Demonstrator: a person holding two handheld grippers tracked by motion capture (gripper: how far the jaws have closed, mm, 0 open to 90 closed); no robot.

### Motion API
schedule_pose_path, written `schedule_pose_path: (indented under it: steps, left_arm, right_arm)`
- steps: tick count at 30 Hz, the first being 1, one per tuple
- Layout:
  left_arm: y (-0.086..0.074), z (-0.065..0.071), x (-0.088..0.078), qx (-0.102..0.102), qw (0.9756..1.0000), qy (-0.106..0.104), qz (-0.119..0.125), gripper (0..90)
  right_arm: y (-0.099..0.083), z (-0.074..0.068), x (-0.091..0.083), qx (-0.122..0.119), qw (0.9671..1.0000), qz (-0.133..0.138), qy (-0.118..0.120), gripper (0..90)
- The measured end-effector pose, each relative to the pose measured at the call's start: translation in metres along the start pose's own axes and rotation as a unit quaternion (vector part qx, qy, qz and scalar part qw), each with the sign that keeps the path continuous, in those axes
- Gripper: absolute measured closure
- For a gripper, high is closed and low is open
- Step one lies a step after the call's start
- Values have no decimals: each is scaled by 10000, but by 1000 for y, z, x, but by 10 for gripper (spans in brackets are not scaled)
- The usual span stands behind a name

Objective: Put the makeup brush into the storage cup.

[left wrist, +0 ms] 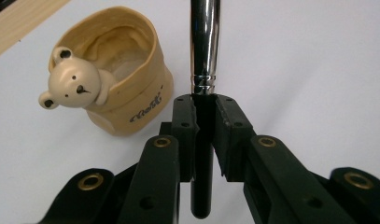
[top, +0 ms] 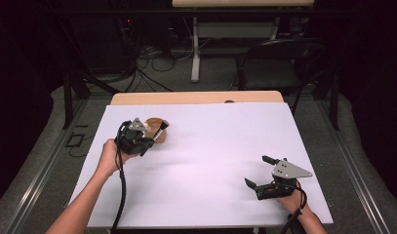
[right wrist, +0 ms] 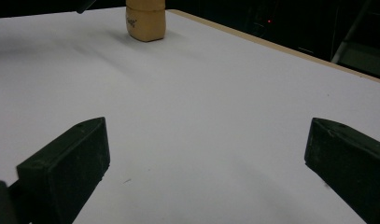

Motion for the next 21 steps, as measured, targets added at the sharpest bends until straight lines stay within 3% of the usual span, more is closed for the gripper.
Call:
schedule_pose_path:
  steps: [10, 21]
  left_arm:
    - [15, -4, -1, -8, 9992, 198, 353, 794]
    - [29, -8, 1, -114, 9967, 340, 729, 794]
  right_arm:
    - [0, 0, 0, 2, 10000, 0, 0, 0]
    - [0, 0, 0, -10, 10000, -5, 4, 0]
Point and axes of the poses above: each handheld gripper's, and its own axes: x roughly forward along the jaws, y roughly out of its top, z roughly to its right, the point moved 10 cm from there along x, roughly forward along the jaws, and after that the axes turned 10 degrees about z, right-handed, at the moved point
